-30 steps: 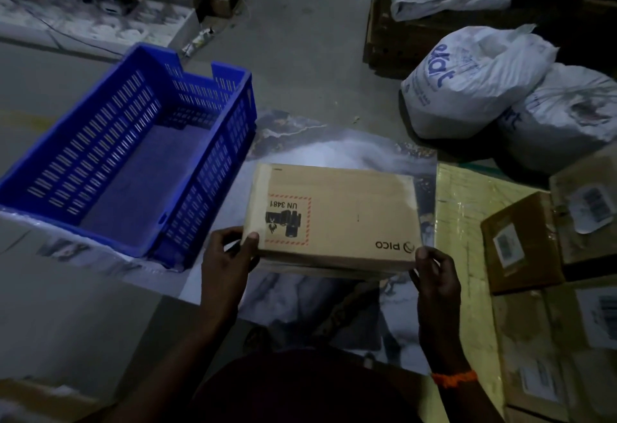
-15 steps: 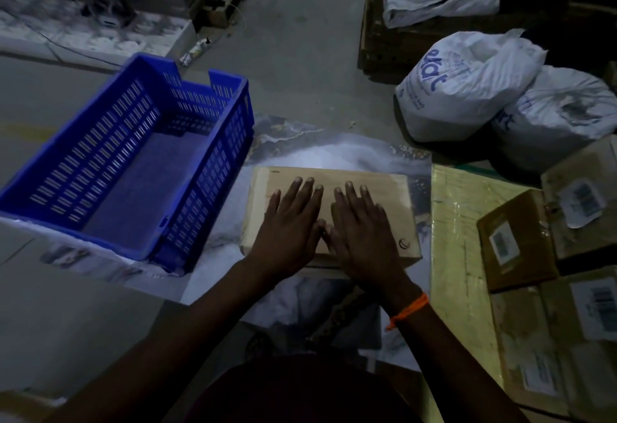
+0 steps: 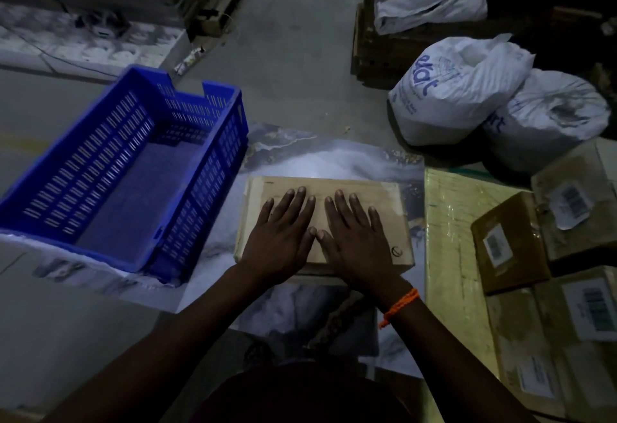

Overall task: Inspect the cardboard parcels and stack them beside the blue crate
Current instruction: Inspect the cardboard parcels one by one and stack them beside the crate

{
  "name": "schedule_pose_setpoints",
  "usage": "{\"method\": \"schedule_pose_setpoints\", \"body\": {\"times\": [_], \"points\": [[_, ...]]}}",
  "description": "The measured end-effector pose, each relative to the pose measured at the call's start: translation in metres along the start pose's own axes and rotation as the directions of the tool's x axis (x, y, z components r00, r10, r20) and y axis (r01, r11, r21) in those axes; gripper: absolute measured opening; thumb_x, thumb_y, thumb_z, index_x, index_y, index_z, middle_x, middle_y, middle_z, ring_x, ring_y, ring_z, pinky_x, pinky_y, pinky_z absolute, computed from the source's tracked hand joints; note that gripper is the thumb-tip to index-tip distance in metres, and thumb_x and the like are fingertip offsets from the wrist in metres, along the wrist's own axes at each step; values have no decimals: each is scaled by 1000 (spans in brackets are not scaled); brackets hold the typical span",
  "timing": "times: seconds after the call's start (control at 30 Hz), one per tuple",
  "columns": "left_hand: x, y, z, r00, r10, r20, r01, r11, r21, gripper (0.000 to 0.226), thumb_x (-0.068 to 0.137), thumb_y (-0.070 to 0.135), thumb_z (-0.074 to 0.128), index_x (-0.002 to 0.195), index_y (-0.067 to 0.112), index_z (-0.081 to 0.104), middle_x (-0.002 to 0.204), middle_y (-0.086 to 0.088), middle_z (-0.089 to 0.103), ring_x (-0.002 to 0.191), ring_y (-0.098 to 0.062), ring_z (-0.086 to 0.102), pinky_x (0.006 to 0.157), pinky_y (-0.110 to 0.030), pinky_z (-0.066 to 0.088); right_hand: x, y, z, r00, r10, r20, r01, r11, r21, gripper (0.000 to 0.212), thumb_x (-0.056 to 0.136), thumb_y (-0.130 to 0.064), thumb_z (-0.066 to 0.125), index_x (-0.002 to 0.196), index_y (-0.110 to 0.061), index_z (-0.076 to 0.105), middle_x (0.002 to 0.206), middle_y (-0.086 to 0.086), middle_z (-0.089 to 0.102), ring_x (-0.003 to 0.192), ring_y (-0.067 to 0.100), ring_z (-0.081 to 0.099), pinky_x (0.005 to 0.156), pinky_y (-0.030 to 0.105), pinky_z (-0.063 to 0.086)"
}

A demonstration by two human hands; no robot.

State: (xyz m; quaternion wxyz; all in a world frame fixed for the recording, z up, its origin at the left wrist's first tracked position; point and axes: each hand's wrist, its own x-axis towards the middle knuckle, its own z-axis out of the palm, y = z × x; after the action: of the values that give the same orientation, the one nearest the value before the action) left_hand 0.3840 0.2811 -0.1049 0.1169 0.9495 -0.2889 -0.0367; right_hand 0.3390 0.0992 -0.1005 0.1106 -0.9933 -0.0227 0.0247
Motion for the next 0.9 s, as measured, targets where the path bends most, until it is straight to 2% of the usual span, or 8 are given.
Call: {"method": "schedule_pose_setpoints", "body": {"times": [0.1, 0.17, 0.27, 0.37, 0.47, 0.57, 0.8, 0.9], "points": [[-11, 0, -3, 1000, -16, -2, 16, 1000, 3, 71, 103, 56, 12, 161, 16, 23, 168, -10, 15, 156, -27, 14, 125, -54, 14, -6, 8, -7, 999, 13, 46, -12, 1000, -3, 81, 95, -65, 6, 165, -23, 11, 173, 2, 4, 160, 22, 1, 126, 48, 1], [-24, -3, -5, 1000, -28, -11, 28, 1000, 9, 71, 103, 56, 14, 162, 17, 18, 169, -10, 11, 156, -26, 10, 125, -53, 8, -15, 21, -8, 998, 64, -19, -64, 998, 10, 81, 97, -63, 15, 164, -17, 21, 171, 8, 15, 159, 27, 13, 125, 52, 11], [-45, -11, -5, 997, -23, -68, 24, 1000, 12, 68, 105, 51, 25, 160, 12, 26, 167, -14, 19, 154, -29, 19, 124, -53, 15, -35, 44, -5, 990, 111, -88, -109, 994, 29, 78, 101, -61, 21, 160, -12, 32, 169, 11, 23, 157, 31, 21, 123, 55, 19], [-61, -14, 4, 994, 32, -104, -26, 998, 57, 67, 106, 50, 28, 158, 9, 30, 167, -14, 22, 154, -29, 24, 124, -49, 18, -55, 46, -4, 991, 27, -129, -32, 999, -39, 72, 104, -56, 27, 159, -11, 35, 169, 12, 25, 156, 30, 22, 122, 56, 22], [-70, -11, 12, 986, 67, -152, -57, 996, 71, 67, 105, 51, 34, 157, 9, 33, 167, -13, 24, 154, -29, 23, 123, -50, 23, -72, 37, 6, 983, -86, -164, 69, 992, -106, 70, 104, -54, 35, 160, -12, 34, 168, 9, 26, 157, 27, 22, 125, 54, 19], [-70, -11, 14, 983, 65, -172, -55, 996, 64, 70, 104, 53, 39, 158, 11, 31, 167, -12, 23, 155, -27, 21, 123, -49, 21, -75, 37, 10, 980, -90, -178, 71, 991, -109, 68, 104, -53, 36, 161, -16, 32, 169, 6, 25, 158, 24, 20, 126, 50, 14], [-65, -12, 9, 990, 74, -122, -70, 997, 31, 73, 103, 61, 30, 159, 13, 30, 167, -11, 22, 155, -27, 19, 124, -48, 19, -66, 39, 7, 982, -75, -176, 68, 997, -43, 64, 104, -52, 34, 158, -17, 40, 167, 4, 31, 156, 24, 26, 123, 50, 21], [-59, -14, -3, 987, -1, -163, -17, 994, -106, 66, 104, 56, 33, 154, 14, 42, 166, -11, 28, 154, -27, 23, 121, -54, 24, -55, 49, -5, 980, -70, -186, 93, 989, 118, 59, 102, -47, 41, 149, -13, 52, 161, 10, 42, 150, 27, 38, 121, 44, 29]]}}
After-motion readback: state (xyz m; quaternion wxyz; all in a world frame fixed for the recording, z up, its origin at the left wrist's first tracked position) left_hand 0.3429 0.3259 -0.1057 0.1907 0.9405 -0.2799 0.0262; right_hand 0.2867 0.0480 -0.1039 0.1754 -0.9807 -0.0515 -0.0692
